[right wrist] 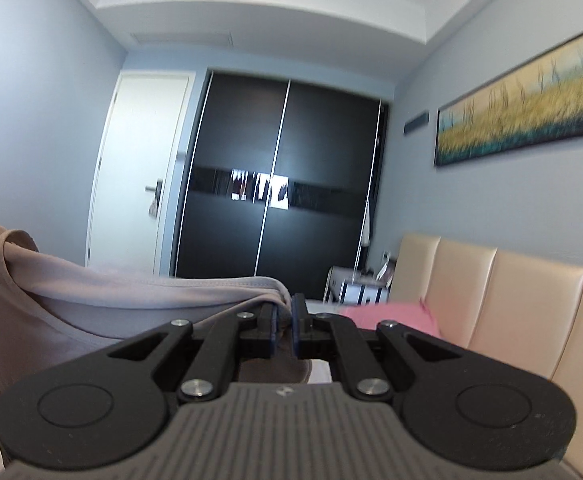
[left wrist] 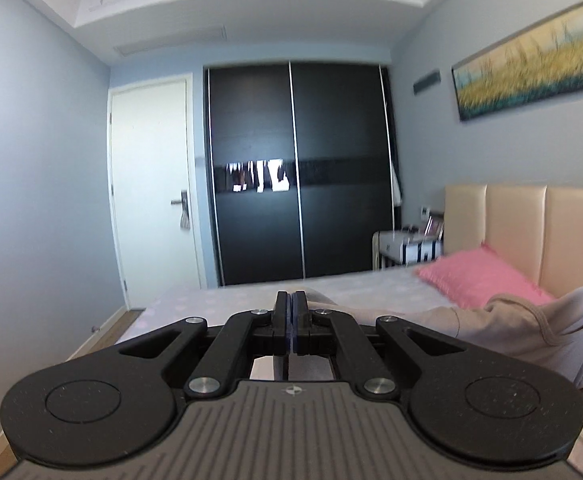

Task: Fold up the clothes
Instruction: 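Lift the beige shirt high with both grippers and shake it out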

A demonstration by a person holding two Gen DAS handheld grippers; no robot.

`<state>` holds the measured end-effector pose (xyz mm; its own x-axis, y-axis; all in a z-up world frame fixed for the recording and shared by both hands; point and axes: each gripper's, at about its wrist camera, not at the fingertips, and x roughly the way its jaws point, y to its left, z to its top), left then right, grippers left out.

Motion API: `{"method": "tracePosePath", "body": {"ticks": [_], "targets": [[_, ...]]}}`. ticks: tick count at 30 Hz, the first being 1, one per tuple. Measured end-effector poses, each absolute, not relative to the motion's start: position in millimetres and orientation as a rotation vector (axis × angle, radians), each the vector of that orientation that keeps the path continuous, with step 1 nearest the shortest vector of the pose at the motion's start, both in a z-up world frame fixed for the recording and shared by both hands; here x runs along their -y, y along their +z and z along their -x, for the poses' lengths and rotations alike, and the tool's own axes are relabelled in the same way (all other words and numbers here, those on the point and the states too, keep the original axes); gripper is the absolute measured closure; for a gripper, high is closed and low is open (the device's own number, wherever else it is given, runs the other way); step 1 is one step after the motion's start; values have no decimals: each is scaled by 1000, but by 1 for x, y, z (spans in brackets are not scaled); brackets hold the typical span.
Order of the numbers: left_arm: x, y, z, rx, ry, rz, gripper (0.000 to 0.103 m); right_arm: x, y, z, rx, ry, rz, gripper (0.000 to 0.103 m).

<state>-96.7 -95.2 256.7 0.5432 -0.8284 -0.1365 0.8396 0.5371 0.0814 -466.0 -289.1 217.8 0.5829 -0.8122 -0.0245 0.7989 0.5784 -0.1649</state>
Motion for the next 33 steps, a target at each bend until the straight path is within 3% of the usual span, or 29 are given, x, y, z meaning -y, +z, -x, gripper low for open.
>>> {"method": "tracePosePath", "body": {"ticks": [12,17,22,33], "targets": [[42,310,131,102,-1066,43,103,239,274,506,125,-977,218,95],[55,306,120,78,-1056,23,103,259,269,487,98,-968,180,95],[97,259,80,-104,-1007,-100,103,306,227,442,-71,-936,85,95],[217,81,-28,-504,-855,-417,103,433,64,306,-503,-909,-67,95]]}}
